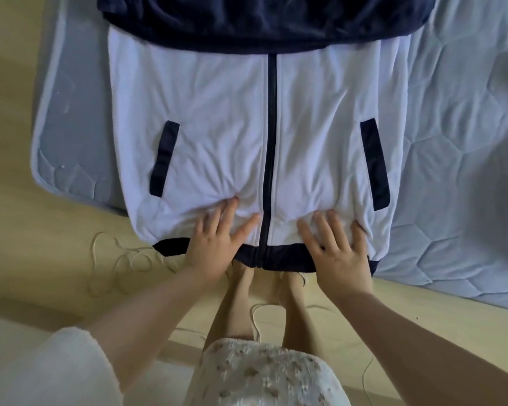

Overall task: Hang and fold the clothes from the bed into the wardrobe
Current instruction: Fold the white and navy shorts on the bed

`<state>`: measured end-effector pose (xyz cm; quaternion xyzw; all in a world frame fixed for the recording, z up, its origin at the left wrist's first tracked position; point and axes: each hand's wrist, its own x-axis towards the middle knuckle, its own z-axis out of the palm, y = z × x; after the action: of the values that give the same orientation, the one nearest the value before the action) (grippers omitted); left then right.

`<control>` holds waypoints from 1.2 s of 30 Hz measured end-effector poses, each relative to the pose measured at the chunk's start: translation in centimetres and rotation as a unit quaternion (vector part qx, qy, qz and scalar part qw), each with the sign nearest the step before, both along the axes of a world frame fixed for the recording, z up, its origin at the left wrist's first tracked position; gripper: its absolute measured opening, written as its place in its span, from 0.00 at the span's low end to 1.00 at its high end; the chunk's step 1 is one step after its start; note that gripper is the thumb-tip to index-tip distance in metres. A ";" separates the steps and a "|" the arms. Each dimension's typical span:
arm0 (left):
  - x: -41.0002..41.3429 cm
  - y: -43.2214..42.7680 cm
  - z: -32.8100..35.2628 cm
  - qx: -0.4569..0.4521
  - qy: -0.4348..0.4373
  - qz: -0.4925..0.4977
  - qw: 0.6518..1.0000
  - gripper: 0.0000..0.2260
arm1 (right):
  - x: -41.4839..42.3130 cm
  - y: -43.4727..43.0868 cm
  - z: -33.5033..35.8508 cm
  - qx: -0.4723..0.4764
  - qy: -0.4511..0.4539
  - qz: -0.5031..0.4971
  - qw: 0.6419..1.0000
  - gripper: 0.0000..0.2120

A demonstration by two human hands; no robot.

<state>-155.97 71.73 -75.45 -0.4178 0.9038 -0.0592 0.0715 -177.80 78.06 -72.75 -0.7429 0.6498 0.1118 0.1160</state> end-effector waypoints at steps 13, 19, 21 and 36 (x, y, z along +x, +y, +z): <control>-0.5 -4.8 15.9 0.168 -0.042 0.100 0.980 0.18 | -1.5 -5.5 13.1 0.214 -0.039 -0.108 0.970 0.16; 0.9 -5.7 19.6 0.330 -0.059 0.171 0.926 0.12 | -2.3 -6.0 17.4 0.216 0.000 -0.084 0.973 0.15; 1.1 -5.8 20.9 0.362 -0.064 0.160 0.916 0.11 | -2.8 -6.0 18.3 0.250 -0.006 -0.087 0.964 0.16; -1.2 -7.0 25.3 0.598 -0.191 0.120 0.769 0.13 | -5.4 -4.8 21.7 0.515 -0.100 -0.059 0.849 0.15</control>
<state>-157.17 64.73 -50.11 -0.3757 0.6665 0.4236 0.4850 -183.16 73.28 -51.05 -0.5440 0.5267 0.3486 0.5524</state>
